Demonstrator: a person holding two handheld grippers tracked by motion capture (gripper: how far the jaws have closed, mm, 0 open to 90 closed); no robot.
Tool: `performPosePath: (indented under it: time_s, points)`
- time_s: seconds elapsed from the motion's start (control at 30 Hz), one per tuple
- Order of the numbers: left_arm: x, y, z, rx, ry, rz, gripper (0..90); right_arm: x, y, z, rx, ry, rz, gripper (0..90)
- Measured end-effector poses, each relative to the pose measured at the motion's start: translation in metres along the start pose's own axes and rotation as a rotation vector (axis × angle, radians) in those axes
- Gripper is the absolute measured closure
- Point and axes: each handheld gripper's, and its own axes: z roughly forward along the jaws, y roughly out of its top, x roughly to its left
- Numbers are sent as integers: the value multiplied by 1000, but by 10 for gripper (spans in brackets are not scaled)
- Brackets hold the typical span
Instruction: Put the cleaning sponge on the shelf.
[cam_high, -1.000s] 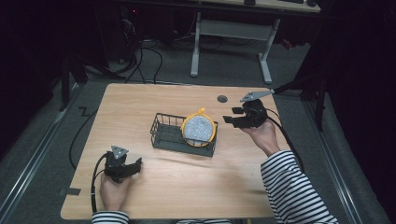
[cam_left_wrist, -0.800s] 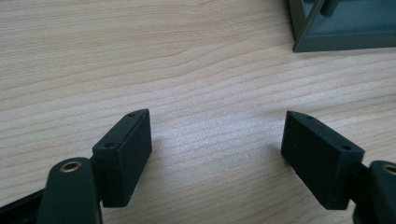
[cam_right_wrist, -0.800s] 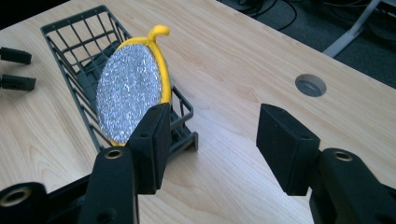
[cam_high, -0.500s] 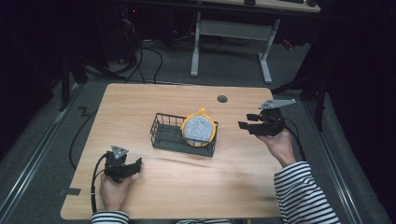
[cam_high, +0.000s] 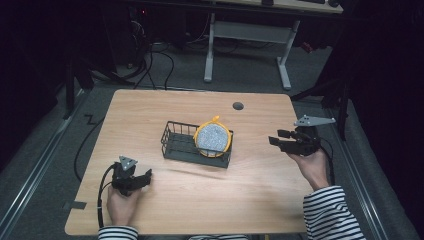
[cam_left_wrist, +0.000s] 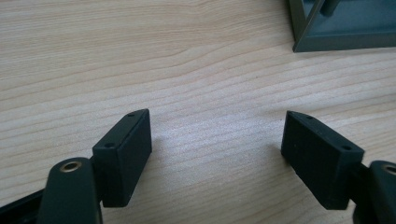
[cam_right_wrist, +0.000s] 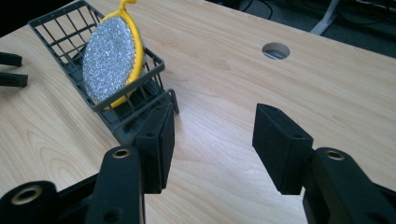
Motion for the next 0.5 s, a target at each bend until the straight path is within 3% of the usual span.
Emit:
performPosePath:
  time_s: [0.5]
  points:
    - [0, 0, 0, 0, 1, 0, 250, -4, -51, 2, 6, -8, 83, 491]
